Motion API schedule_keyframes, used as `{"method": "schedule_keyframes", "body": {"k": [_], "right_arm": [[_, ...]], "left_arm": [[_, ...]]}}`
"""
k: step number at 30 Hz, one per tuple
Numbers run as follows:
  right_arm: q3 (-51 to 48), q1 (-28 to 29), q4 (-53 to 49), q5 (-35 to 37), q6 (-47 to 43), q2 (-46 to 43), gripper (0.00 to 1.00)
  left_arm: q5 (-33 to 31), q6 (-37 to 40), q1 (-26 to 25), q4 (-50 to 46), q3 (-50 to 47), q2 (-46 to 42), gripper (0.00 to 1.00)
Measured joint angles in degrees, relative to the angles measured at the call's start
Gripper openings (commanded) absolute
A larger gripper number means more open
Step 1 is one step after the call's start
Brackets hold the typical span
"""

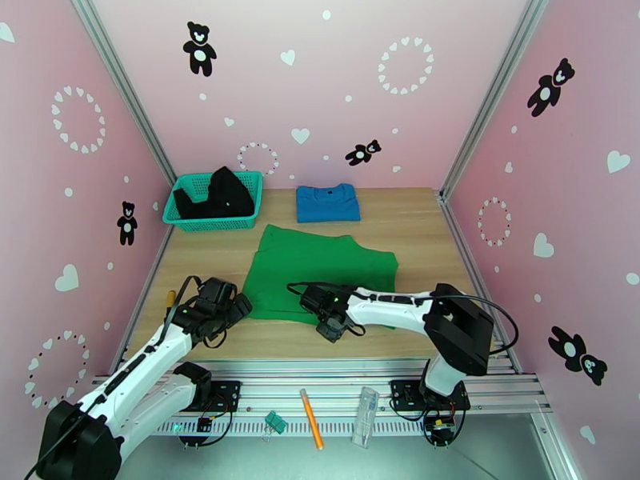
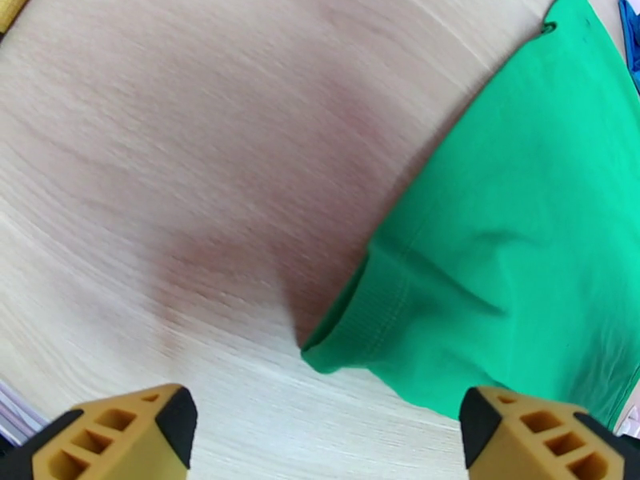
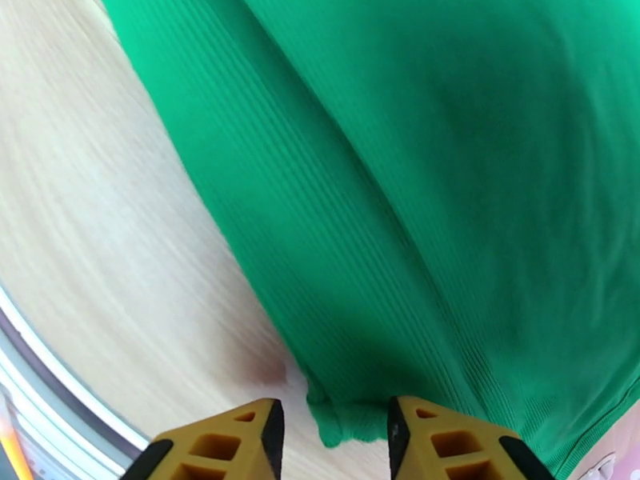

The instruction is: Fold and stack the mixed laundry pile

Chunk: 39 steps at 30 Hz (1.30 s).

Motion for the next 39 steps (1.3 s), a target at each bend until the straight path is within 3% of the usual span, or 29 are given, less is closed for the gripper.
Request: {"method": "schedule_keyframes", "body": {"k": [4,6,10,13,20,28,39], "right_arm": [[-0.2,0.0,0.2,0.1,0.5,0.9,0.06],[-0.2,0.1,0.3,0.1,1.4,0.6,0.00],[-1.6,0.5,0.0,0.2,2.9,-1.0,0.00],[-2.4,0.7,-1.9,1.5,4.4,-2.9,0.00],[-2.5,0.7,-6.0,6.3,9.1,-6.7,0.00],[-3.3,0.7,-6.0,7.3,11.5,-6.7,0.00],[-4.8,0.7,-5.1,7.2,12.3,-6.7,0.00]], "left_arm": [[-0.2,0.0,0.0,-1.6,1.6,0.0,0.87],[0.0,0.1,0.0,-2.8,2.2,0.0,0.78],[2.6,-0.7,-1.0,-5.7,2.8,0.2,0.61],[4.1,-1.2,-3.9,-8.1,2.8,0.9,0.55],[5.9,-3.0,-8.5,-9.4,2.6,4.0,0.58],[6.3,-5.2,-13.9,-6.7,2.2,13.2,0.58],[2.6,-9.1,-14.1,-4.5,1.8,9.4,0.55]]}}
